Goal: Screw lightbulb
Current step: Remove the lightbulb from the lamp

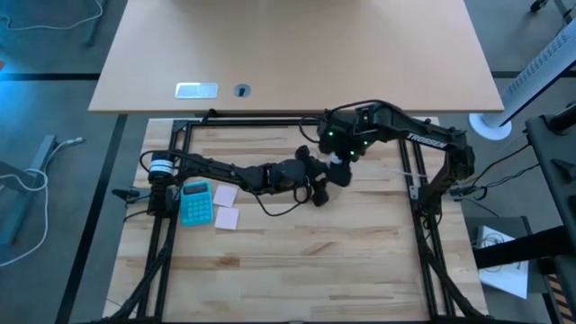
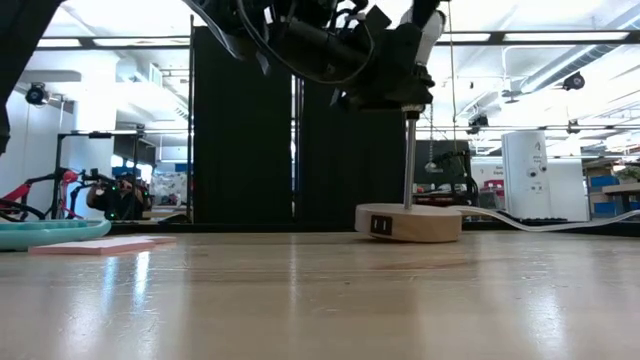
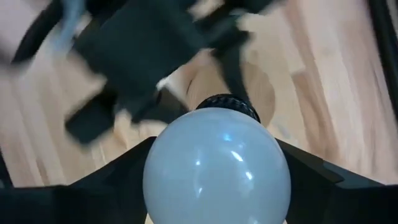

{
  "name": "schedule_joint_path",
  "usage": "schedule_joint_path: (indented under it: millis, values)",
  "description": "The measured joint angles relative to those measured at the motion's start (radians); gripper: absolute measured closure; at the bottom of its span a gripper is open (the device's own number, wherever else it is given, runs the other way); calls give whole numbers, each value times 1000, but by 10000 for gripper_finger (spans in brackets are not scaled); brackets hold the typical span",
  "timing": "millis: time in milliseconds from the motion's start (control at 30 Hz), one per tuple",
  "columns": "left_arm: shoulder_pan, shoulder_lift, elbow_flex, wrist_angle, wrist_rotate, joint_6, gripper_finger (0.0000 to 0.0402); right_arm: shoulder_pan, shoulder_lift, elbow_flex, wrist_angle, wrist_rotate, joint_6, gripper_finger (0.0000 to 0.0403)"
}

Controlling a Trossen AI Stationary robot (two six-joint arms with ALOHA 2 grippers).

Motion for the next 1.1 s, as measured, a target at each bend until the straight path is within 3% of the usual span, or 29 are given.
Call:
schedule_joint_path:
  millis: [267,433,600,867,1100]
  values:
    - [4,-6,3,-2,102,77,244,0,-1,3,-57,-66,-688,140]
    - [8,-6,21,-23,207,121,255,2,-2,3,-86,-87,-966,141]
    - [32,-5,63,-100,267,165,255,3,-1,2,-78,-75,-969,151]
    - [62,-5,62,-92,314,214,254,7,0,2,-57,-62,-899,141]
    - [64,-5,60,-84,324,237,149,6,4,1,-47,-59,-890,151]
